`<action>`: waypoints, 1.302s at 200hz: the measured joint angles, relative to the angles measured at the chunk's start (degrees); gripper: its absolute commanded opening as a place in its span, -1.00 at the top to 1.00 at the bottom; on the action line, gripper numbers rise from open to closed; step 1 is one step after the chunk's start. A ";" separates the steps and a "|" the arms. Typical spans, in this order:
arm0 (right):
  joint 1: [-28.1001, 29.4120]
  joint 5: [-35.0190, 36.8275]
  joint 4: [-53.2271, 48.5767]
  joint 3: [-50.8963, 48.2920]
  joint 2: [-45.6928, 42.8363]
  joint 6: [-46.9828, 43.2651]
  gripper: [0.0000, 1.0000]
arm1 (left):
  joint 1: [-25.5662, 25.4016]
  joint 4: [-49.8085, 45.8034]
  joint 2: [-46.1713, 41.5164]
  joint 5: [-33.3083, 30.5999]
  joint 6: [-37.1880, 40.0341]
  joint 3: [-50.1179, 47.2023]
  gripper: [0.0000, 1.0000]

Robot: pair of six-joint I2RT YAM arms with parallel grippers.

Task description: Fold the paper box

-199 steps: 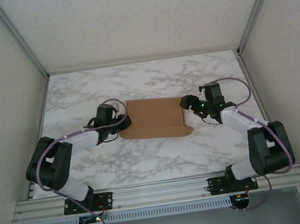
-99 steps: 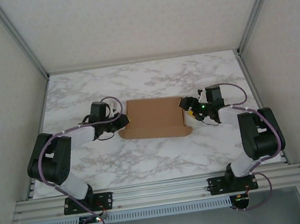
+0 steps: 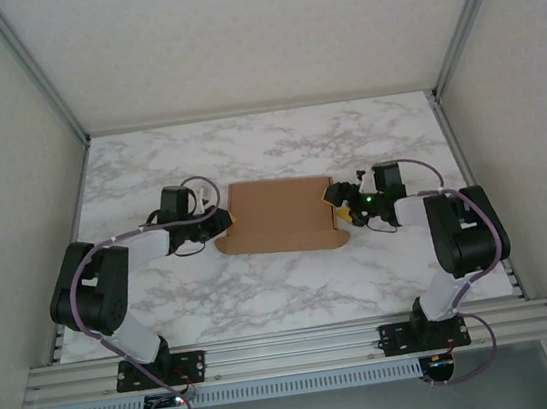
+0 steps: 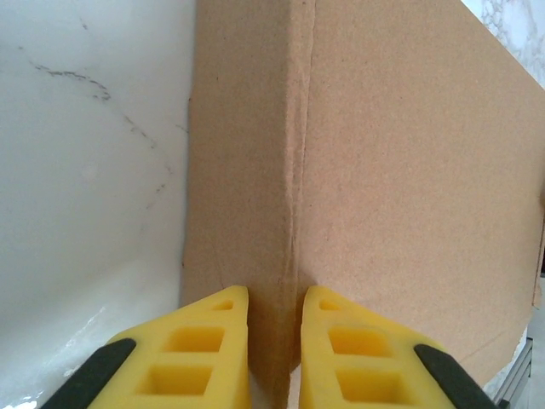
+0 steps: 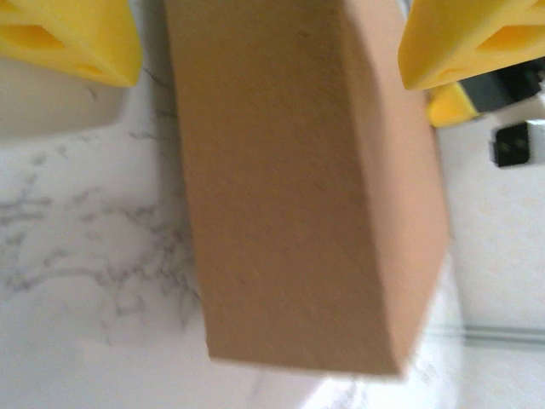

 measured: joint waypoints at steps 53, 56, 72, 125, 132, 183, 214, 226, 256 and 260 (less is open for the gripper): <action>0.15 0.24 -1.33 0.04 -0.26 0.07 -0.60 | 0.90 -0.09 0.15 0.94 0.15 0.00 0.72; 0.20 0.50 -1.73 0.04 -0.46 -0.07 -0.60 | 0.96 -0.09 0.17 1.03 0.15 0.00 0.72; 0.24 1.11 -3.41 0.04 -1.05 -0.61 -0.61 | 1.18 -0.11 0.17 1.16 0.17 0.00 0.73; 0.26 0.72 -5.66 1.07 -1.03 -1.46 -0.68 | 1.77 -0.28 0.37 1.77 0.81 -0.02 0.75; 0.42 0.48 -5.73 1.16 -0.98 -1.46 -0.69 | 1.92 -0.31 0.37 1.81 0.87 -0.02 0.75; 0.57 -3.19 -4.83 3.21 1.90 0.04 -0.67 | 2.40 -0.48 0.37 2.01 1.46 -0.02 0.76; 2.84 -6.14 -1.62 3.87 3.63 1.01 -0.61 | 2.51 -0.50 0.39 2.19 1.64 0.00 0.77; 4.79 -7.52 -1.33 3.87 4.20 1.22 -0.58 | 2.62 -0.52 0.39 2.14 1.86 0.00 0.77; 7.26 -9.38 -0.33 3.87 4.66 2.12 -0.43 | 3.21 -0.96 0.39 2.21 2.12 0.17 0.77; 7.26 -9.53 -0.11 3.87 4.66 2.34 -0.40 | 3.23 -1.11 0.39 2.19 2.12 0.24 0.77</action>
